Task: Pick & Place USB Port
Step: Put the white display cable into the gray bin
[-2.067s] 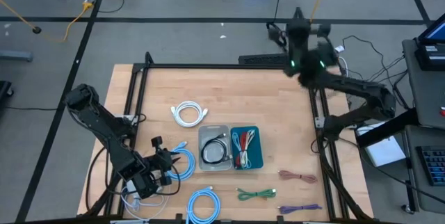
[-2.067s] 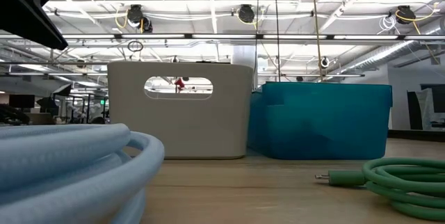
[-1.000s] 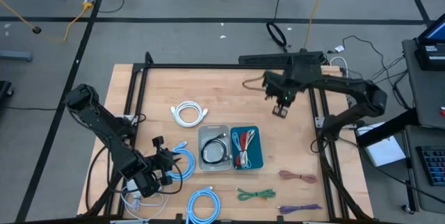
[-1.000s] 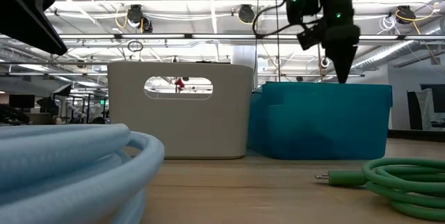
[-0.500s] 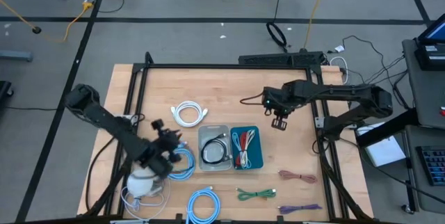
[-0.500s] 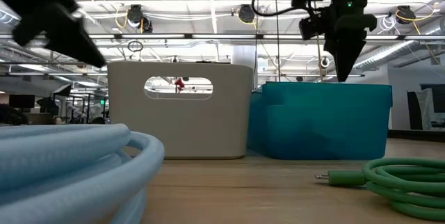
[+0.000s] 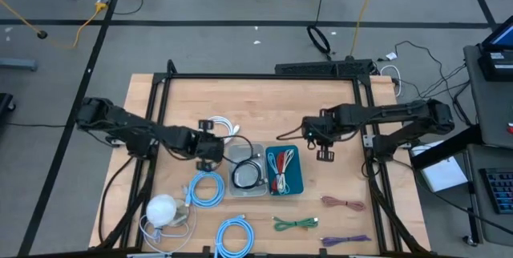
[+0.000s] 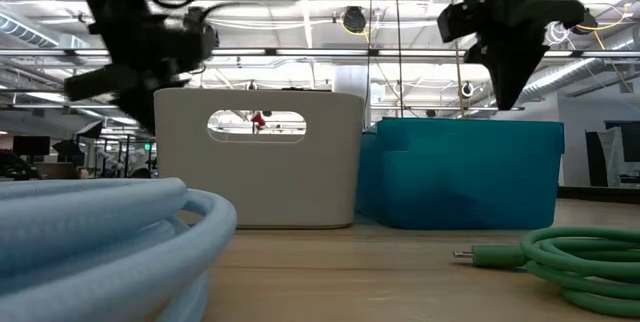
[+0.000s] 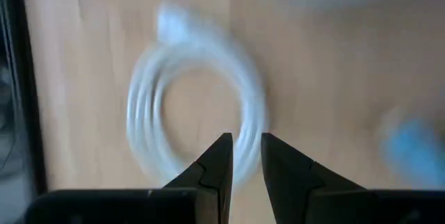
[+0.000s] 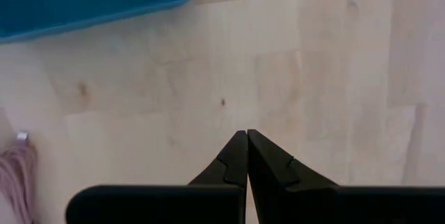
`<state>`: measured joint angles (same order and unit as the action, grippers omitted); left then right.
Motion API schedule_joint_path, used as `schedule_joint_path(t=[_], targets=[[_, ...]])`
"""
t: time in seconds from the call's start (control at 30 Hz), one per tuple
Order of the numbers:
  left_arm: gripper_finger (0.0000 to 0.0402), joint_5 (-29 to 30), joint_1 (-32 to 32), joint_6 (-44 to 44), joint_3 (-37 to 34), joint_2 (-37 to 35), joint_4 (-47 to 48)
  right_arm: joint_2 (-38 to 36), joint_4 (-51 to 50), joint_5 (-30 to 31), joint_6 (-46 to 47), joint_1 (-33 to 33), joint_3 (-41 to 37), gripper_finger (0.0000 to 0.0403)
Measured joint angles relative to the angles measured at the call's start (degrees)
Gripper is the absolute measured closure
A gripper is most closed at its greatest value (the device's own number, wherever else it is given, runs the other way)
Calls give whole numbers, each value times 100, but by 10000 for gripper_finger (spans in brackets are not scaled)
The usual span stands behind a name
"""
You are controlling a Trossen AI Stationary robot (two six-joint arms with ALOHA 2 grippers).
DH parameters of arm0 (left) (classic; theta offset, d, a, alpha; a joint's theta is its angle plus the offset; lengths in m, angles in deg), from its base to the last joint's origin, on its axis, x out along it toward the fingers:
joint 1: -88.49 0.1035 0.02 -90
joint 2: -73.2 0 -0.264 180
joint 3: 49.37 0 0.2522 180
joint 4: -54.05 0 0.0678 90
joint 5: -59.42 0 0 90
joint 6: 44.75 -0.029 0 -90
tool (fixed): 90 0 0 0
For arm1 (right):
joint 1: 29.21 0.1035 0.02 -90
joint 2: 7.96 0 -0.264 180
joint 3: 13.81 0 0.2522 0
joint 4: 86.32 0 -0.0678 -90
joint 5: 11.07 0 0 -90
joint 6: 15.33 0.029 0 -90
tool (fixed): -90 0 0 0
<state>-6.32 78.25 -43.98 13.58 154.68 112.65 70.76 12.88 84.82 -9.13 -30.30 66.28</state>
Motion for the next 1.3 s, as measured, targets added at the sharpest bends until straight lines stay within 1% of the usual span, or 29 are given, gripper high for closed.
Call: schedule_joint_path(t=[0.07, 0.13, 0.23, 0.4, 0.43, 0.57, 0.63, 0.7, 0.83, 0.97, 1.03, 1.17, 1.3], targets=[[321, 148, 86, 156, 0, -21, 685, -32, -49, 0, 9, 129, 0, 403], [321, 182, 164, 270, 0, -21, 1084, -62, -86, 2, 11, 236, 0, 403], [321, 171, 211, 268, 0, -21, 1184, -128, -74, 13, 39, 329, 0, 403], [320, 124, 242, -6, 0, -21, 1070, -202, -59, 24, 65, 346, 0, 403], [320, 40, 277, -35, 0, -21, 1039, -213, -65, 26, 65, 346, 0, 403], [319, -759, 576, -230, 0, -19, 1035, -243, -133, 25, 196, 346, 0, 403], [313, -833, 643, -500, 0, -19, 875, -250, -204, 24, 238, 346, 0, 403], [298, -875, 679, -722, -1, -19, 727, -247, -257, 24, 293, 346, 0, 403], [253, -770, 842, -1010, -2, 25, 525, -247, -252, 24, 341, 346, 0, 403], [214, -878, 975, -1284, -2, 91, 207, -247, -250, 25, 334, 346, 0, 403], [205, -964, 1049, -1399, -10, 233, 75, -247, -252, 24, 328, 346, 0, 403], [202, -1226, 1173, -1540, -80, 521, -264, -247, -267, 24, 325, 346, -1, 403], [201, -1465, 1267, -1576, -339, 934, -595, -264, -260, 26, 345, 346, -15, 403]])
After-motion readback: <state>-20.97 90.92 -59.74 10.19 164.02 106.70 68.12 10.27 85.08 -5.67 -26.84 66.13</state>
